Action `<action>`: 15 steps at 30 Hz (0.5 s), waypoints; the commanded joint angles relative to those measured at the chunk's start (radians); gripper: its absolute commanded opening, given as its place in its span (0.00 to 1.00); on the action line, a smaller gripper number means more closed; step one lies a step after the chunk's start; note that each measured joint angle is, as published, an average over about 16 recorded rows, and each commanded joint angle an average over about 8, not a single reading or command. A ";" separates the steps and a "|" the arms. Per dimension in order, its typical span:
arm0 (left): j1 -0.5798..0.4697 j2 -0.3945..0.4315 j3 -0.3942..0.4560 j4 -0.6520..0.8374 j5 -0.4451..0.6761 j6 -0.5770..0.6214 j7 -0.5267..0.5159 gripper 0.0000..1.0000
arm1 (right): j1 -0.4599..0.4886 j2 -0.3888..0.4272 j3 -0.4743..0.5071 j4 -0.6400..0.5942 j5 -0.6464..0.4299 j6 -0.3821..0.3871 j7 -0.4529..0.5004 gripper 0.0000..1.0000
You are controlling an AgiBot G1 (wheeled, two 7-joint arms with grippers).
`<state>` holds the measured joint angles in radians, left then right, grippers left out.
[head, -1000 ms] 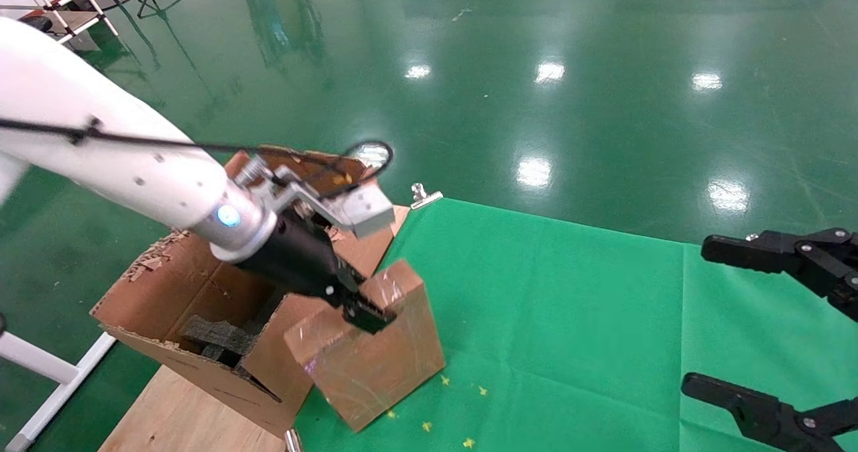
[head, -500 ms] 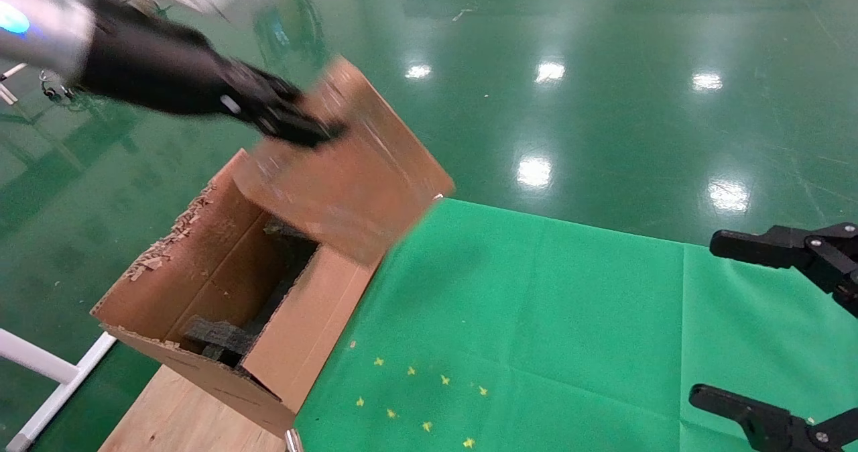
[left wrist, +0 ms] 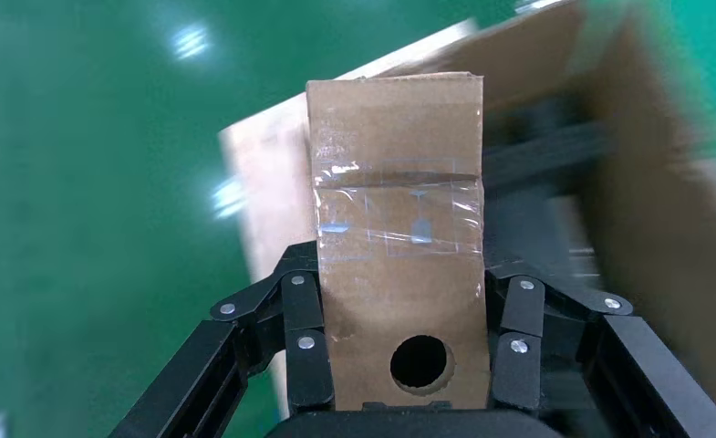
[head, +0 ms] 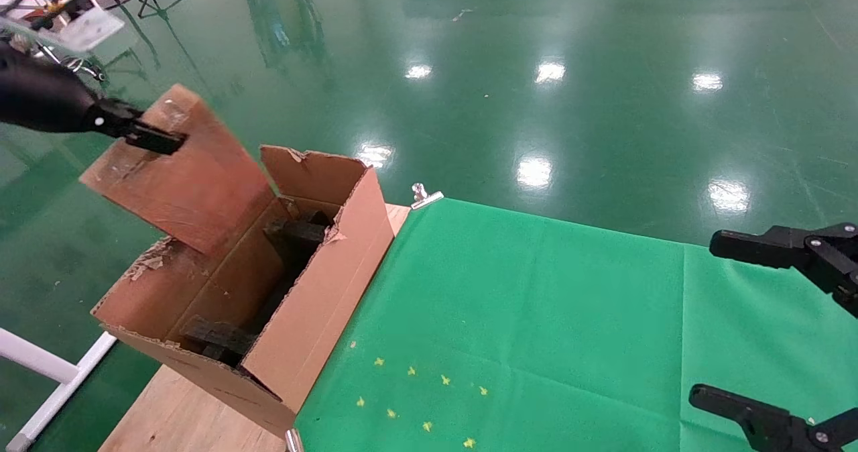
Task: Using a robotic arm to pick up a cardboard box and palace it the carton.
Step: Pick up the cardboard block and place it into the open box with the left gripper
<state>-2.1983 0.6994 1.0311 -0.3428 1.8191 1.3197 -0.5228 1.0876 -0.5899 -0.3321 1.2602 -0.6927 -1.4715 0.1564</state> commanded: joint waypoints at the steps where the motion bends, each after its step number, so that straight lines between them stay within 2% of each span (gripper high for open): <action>1: 0.024 0.016 0.014 0.076 0.032 -0.079 0.037 0.00 | 0.000 0.000 0.000 0.000 0.000 0.000 0.000 1.00; 8: 0.109 0.073 -0.004 0.227 0.005 -0.215 0.056 0.00 | 0.000 0.000 0.000 0.000 0.000 0.000 0.000 1.00; 15: 0.126 0.092 -0.029 0.304 -0.035 -0.177 0.047 0.00 | 0.000 0.000 0.000 0.000 0.000 0.000 0.000 1.00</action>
<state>-2.0717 0.7897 1.0066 -0.0457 1.7917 1.1357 -0.4769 1.0876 -0.5898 -0.3324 1.2602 -0.6926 -1.4714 0.1563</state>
